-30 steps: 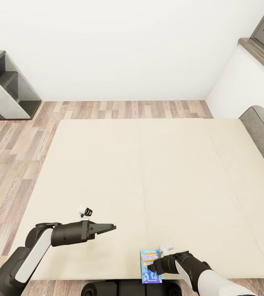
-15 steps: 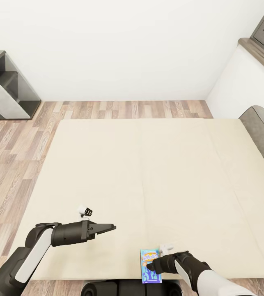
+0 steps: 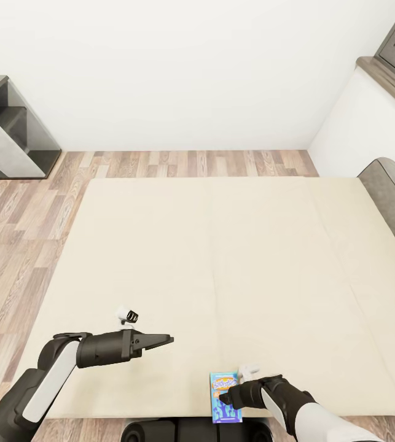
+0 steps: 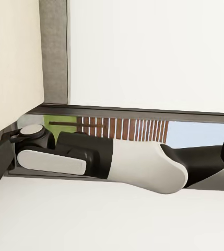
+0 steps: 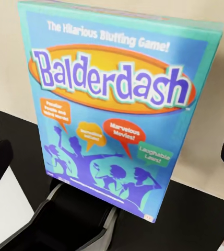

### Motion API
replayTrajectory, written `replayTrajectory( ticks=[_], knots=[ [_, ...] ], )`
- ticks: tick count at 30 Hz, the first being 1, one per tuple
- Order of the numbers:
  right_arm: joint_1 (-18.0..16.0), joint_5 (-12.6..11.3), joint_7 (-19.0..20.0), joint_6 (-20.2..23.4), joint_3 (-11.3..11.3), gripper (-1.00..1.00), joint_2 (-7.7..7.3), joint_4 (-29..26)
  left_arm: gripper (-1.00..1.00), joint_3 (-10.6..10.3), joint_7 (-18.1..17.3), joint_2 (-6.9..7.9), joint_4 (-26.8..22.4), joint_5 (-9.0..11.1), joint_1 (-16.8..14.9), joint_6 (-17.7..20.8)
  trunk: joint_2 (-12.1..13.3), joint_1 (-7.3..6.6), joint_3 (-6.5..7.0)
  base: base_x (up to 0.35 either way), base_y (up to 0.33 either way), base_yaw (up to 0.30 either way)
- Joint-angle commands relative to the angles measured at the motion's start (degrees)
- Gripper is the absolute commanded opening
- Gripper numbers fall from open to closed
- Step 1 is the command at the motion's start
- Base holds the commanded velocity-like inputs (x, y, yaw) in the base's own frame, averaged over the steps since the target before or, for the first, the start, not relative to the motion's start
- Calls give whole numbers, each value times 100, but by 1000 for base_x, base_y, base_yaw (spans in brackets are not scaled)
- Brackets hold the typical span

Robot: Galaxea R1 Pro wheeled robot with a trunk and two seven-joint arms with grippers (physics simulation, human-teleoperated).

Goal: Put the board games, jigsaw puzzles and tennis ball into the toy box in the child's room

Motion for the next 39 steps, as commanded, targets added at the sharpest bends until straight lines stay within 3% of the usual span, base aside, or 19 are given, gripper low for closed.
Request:
replayTrajectory(
  ticks=[1, 39],
  knots=[
    [0, 61, 22, 22, 11, 100, -1, -14, 100, -6, -10, 4, 0, 9, -4, 22, -9, 3, -7, 0, 0, 0],
    [0, 61, 22, 39, 3, 100, -1, -14, 100, -3, -10, 4, 0, 9, -4, 22, -9, 3, -7, 0, 29, 0]
  ],
)
